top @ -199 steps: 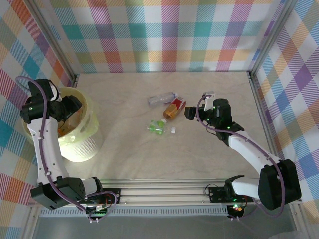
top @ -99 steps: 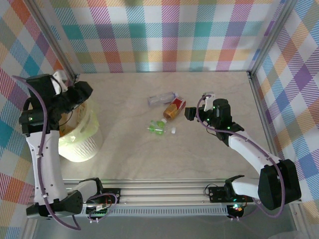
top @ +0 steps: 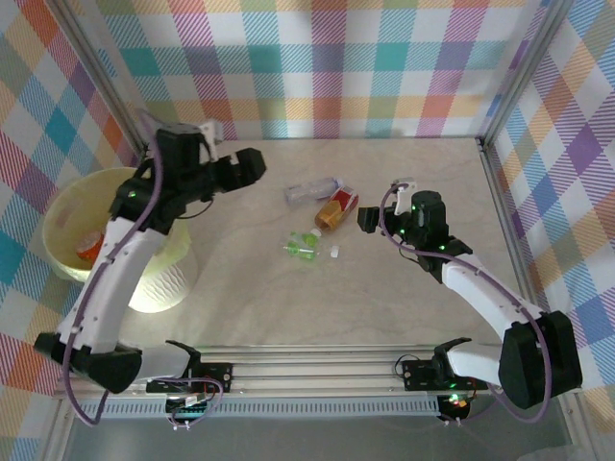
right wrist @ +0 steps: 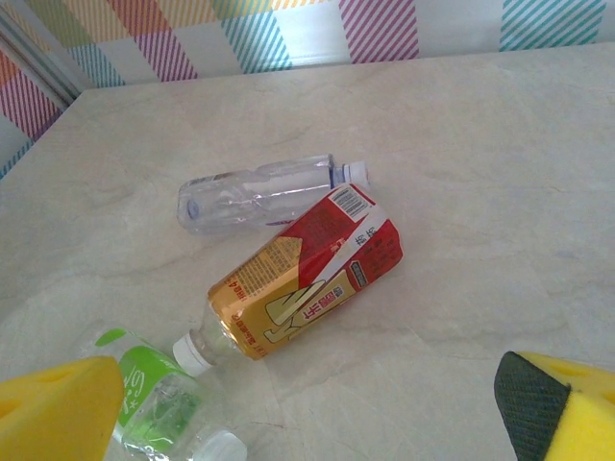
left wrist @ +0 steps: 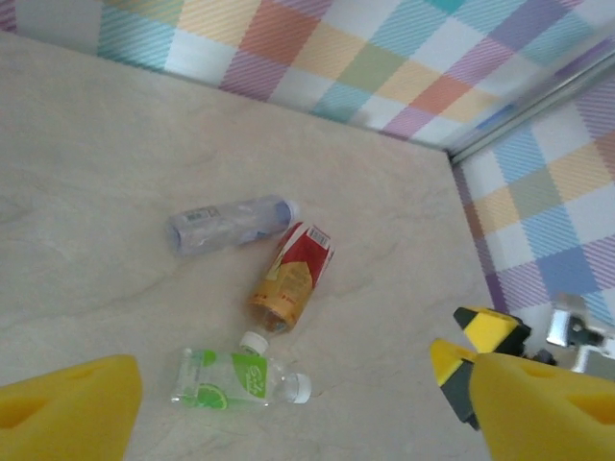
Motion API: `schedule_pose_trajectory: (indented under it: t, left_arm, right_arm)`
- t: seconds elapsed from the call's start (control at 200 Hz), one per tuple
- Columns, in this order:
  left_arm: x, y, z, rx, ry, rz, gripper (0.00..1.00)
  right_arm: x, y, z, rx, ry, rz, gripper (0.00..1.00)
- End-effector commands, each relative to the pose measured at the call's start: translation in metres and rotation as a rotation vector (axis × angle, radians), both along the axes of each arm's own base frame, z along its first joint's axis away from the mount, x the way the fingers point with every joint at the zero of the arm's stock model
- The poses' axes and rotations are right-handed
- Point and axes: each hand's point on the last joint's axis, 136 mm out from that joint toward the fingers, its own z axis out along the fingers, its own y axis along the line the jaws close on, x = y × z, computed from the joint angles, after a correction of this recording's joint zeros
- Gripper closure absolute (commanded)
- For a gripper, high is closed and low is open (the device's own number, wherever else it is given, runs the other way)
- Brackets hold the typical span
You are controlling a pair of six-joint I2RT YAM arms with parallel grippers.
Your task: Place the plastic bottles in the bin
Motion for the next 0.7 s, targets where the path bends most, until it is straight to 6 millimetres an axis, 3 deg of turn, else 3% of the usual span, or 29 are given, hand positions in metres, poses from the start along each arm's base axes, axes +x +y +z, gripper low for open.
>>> schedule_pose_trajectory:
  t: [0.0,0.195,0.42,0.565,0.7]
  left_arm:
    - [0.016,-0.017,0.0,0.065,-0.042,0.025,0.02]
    - [0.037,-0.047,-0.04,0.181,0.022,0.011,0.0]
    - [0.06,-0.059,-0.114,0.274,0.214,0.048,0.0]
    - [0.06,-0.068,-0.161,0.135,0.357,0.209,0.0]
    - [0.051,-0.084,-0.191,-0.017,0.422,0.344,0.0]
  right_arm:
    - [-0.001,0.0,0.02,-0.012,-0.049,0.003,0.0]
    - [-0.006,-0.005,0.018,-0.025,-0.05,-0.009,0.0]
    - [-0.013,-0.01,0.02,-0.03,-0.05,-0.018,0.0]
    - [-0.016,-0.014,0.017,-0.039,-0.048,-0.033,0.0]
    - [-0.015,-0.013,0.016,-0.028,-0.043,-0.035,0.0]
